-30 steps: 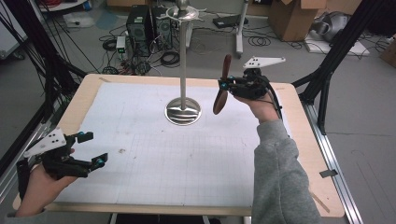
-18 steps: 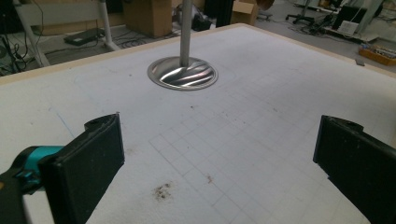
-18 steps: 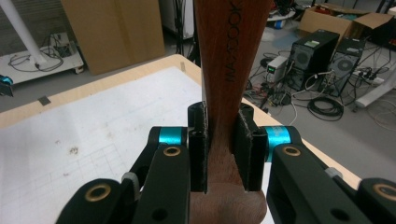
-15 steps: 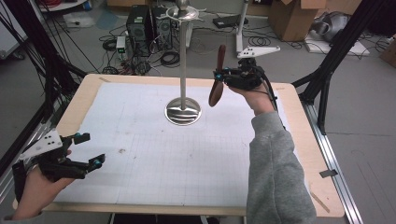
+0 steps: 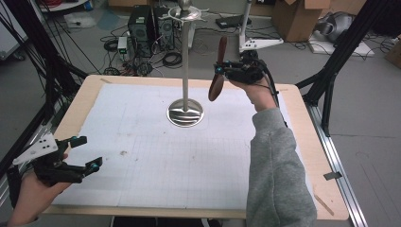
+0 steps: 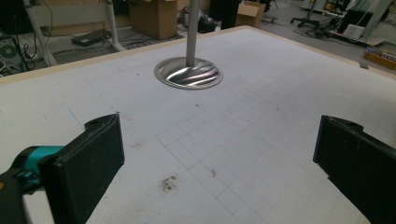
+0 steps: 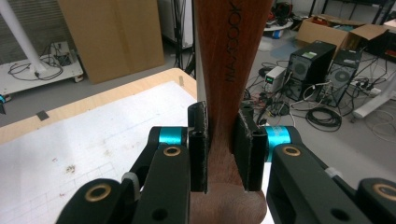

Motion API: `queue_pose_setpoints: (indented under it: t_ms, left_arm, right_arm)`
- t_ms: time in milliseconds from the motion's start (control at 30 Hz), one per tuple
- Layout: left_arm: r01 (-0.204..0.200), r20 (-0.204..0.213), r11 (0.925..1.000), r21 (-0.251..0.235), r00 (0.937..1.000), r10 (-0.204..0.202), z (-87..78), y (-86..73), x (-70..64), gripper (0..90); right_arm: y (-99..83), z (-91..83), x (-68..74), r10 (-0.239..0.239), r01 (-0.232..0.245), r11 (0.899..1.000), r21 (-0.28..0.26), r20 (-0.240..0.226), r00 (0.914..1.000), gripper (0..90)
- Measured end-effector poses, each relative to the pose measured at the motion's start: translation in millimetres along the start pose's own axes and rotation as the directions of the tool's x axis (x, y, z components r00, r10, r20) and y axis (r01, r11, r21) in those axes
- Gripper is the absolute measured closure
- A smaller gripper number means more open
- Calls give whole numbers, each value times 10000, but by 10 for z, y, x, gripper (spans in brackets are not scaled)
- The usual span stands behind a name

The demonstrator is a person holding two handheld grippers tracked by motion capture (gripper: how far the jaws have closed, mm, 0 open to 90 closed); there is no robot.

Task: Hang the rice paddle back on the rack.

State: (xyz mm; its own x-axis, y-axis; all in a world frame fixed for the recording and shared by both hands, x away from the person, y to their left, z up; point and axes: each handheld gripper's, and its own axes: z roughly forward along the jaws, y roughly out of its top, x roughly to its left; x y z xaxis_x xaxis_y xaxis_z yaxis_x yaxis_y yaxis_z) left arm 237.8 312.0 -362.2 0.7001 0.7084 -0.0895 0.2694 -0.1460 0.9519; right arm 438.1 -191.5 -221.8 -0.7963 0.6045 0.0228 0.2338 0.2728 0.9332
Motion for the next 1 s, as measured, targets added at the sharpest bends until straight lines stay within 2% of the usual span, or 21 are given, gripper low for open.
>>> queue_pose_setpoints:
  t_ms: [200,367,600,1000]
  left_arm:
    - [-17,-99,10000,-29,9999,17,-56,-2,-3,23]
    - [15,-177,9999,-100,9998,-17,-101,-5,-9,23]
    - [46,-213,9998,168,9998,-42,-85,-59,-12,23]
    - [82,-232,9998,197,9997,-78,-111,-91,-33,23]
  right_arm:
    - [59,39,13,-39,38,10000,-77,-84,10000,775]
    - [73,58,-16,112,-112,9998,-137,-6,9999,775]
    - [102,97,-55,122,-121,9999,-107,77,9999,775]
    - [231,103,-47,-183,183,9998,4,101,9998,775]
